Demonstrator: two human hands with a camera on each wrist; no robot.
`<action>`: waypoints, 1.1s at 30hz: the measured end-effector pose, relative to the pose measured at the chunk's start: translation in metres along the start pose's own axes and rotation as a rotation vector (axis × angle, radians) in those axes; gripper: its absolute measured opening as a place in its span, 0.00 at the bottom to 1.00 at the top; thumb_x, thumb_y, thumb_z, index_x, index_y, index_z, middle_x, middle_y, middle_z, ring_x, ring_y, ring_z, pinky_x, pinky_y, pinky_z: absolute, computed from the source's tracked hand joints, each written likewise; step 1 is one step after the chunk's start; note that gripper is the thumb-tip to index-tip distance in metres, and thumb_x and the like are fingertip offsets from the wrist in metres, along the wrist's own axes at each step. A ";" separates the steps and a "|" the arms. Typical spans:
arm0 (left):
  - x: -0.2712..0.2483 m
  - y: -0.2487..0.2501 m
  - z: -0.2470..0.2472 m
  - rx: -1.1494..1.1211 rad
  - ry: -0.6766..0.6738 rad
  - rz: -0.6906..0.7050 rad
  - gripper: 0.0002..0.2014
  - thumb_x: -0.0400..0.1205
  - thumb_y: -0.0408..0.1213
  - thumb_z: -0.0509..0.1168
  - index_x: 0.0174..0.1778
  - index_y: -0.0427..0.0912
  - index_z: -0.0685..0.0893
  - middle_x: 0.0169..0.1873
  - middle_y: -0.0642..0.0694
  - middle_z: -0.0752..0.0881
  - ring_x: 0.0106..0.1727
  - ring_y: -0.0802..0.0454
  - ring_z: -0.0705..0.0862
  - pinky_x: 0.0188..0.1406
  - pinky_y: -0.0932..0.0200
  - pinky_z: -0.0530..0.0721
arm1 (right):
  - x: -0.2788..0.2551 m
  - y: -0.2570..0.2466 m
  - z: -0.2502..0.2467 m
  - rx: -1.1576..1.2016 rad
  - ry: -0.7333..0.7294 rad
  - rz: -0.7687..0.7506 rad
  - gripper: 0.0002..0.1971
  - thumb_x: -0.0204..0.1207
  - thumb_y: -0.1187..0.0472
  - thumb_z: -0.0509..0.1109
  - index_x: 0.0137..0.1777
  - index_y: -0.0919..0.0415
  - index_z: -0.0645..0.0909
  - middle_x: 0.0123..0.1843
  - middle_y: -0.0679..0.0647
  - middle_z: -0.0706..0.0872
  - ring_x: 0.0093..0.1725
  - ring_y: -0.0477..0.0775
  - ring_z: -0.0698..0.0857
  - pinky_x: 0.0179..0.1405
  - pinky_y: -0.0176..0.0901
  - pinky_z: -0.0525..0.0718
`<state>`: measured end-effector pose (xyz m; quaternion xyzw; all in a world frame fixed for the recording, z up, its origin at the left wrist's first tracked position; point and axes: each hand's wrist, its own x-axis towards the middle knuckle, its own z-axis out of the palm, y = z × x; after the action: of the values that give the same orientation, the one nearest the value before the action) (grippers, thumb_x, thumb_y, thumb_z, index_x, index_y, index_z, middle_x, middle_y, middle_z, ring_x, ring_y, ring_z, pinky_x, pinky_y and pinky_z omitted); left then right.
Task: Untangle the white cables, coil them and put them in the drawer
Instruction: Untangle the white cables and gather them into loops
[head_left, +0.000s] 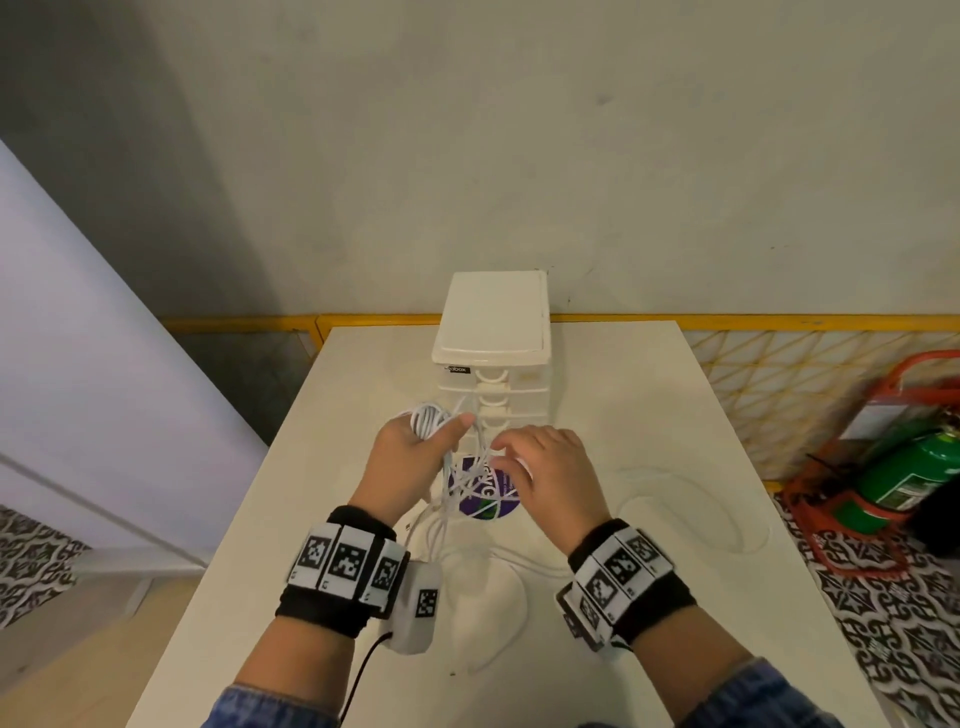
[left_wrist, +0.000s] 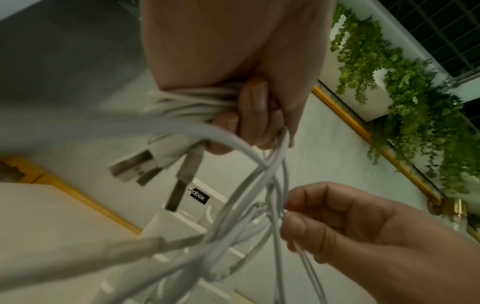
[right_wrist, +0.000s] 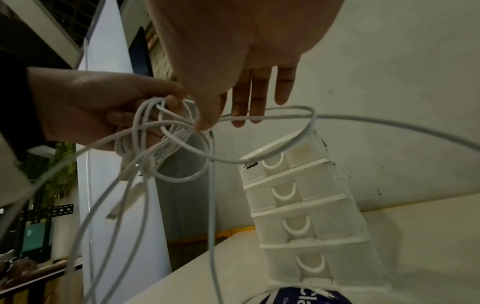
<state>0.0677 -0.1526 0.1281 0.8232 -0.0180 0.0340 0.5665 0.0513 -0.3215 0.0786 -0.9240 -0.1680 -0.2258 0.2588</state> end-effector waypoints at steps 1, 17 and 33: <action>-0.001 -0.002 -0.001 0.004 0.003 -0.020 0.22 0.78 0.46 0.71 0.23 0.39 0.73 0.17 0.47 0.70 0.20 0.52 0.70 0.22 0.58 0.73 | 0.002 0.001 -0.003 0.009 0.003 -0.013 0.04 0.76 0.56 0.67 0.46 0.50 0.83 0.42 0.43 0.86 0.44 0.48 0.82 0.50 0.44 0.75; 0.018 -0.028 -0.048 0.272 0.279 -0.024 0.24 0.80 0.49 0.67 0.30 0.30 0.79 0.27 0.34 0.81 0.31 0.38 0.79 0.35 0.45 0.81 | 0.004 0.033 -0.042 0.290 0.472 0.533 0.08 0.82 0.67 0.58 0.48 0.62 0.79 0.42 0.52 0.81 0.41 0.51 0.79 0.42 0.31 0.72; 0.012 -0.035 -0.038 0.251 0.292 -0.012 0.25 0.81 0.50 0.66 0.29 0.31 0.75 0.25 0.37 0.76 0.28 0.44 0.73 0.29 0.51 0.73 | -0.015 0.033 -0.015 -0.160 0.102 0.762 0.41 0.72 0.71 0.61 0.80 0.73 0.41 0.83 0.68 0.46 0.82 0.66 0.53 0.81 0.56 0.53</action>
<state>0.0804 -0.1044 0.1100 0.8738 0.0735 0.1516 0.4561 0.0476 -0.3594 0.0693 -0.9251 0.2186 -0.1714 0.2590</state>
